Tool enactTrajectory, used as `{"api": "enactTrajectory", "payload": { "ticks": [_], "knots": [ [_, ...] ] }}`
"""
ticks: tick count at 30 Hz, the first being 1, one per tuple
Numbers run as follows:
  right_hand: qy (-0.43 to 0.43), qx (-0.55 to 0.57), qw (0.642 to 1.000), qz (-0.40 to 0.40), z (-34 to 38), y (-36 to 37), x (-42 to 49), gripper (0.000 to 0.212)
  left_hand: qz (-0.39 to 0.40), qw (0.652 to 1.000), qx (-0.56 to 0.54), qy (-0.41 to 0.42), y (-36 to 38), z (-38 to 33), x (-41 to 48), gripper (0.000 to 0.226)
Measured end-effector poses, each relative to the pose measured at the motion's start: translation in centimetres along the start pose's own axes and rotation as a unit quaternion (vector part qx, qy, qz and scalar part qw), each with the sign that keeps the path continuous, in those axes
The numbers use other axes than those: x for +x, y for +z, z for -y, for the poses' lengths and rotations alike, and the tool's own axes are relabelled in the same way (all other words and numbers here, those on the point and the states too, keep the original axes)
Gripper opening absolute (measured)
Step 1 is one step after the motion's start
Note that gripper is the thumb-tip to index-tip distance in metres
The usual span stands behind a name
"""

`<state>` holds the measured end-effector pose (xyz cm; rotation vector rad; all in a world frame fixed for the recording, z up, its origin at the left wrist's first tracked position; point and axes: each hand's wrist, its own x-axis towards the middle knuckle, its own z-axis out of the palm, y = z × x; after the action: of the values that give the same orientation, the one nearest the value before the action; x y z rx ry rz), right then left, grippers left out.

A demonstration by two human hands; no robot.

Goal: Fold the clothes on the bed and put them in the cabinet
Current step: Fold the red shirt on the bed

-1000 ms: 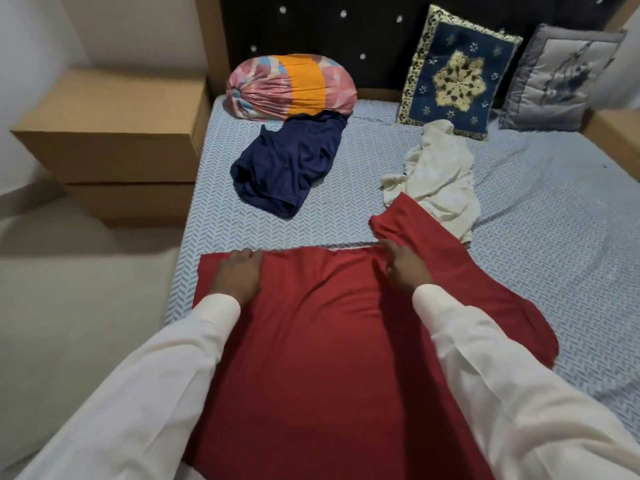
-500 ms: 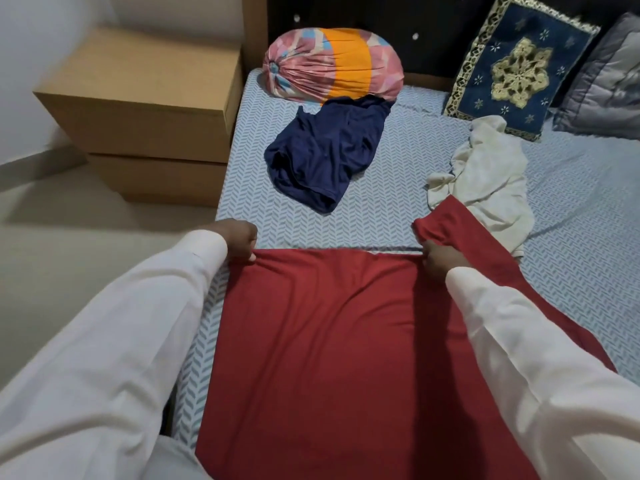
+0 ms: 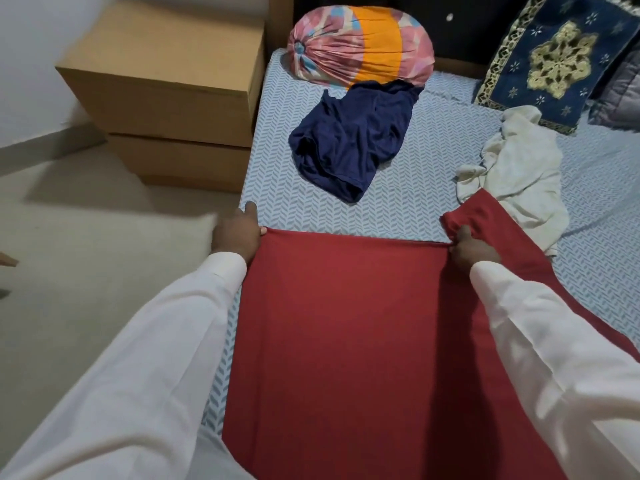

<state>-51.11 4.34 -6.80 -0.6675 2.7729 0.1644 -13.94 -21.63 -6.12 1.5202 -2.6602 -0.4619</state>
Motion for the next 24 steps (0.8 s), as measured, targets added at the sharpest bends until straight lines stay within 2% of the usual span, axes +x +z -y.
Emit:
{"api": "enactTrajectory", "payload": {
  "ticks": [3, 6, 9, 11, 13, 16, 21, 24],
  "knots": [
    [-0.037, 0.062, 0.997, 0.005, -0.7, 0.0, -1.4, 0.063, -0.015, 0.999, -0.048, -0.017, 0.4, -0.3, -2.5, 0.048],
    [-0.099, 0.129, 0.987, 0.010, -1.2, 1.2, -5.0, 0.085, -0.032, 0.999, -0.024, 0.011, 1.5, -1.4, -7.8, 0.062],
    [-0.135, 0.204, 0.966, -0.078, -2.1, 4.5, -12.0, 0.074, -0.001, 0.996, -0.012, 0.092, 2.9, -4.5, -15.3, 0.066],
    [-0.164, 0.231, 0.952, -0.121, -2.6, 6.7, -17.1, 0.067, 0.048, 0.988, -0.005, 0.150, 3.9, -6.9, -19.8, 0.068],
    [-0.177, 0.232, 0.948, -0.126, -3.9, 8.8, -21.9, 0.058, 0.115, 0.976, 0.026, 0.185, 4.5, -8.7, -23.6, 0.070],
    [-0.175, 0.223, 0.949, -0.138, -7.5, 11.6, -27.1, 0.048, 0.181, 0.962, 0.065, 0.193, 5.3, -10.3, -27.6, 0.073],
    [-0.142, 0.199, 0.959, -0.146, -16.2, 13.3, -33.1, 0.036, 0.219, 0.937, 0.129, 0.239, 5.4, -11.3, -32.2, 0.083],
    [-0.114, 0.188, 0.967, -0.129, -21.6, 13.7, -36.1, 0.038, 0.204, 0.918, 0.164, 0.298, 4.7, -11.5, -34.5, 0.086]
  ]
}}
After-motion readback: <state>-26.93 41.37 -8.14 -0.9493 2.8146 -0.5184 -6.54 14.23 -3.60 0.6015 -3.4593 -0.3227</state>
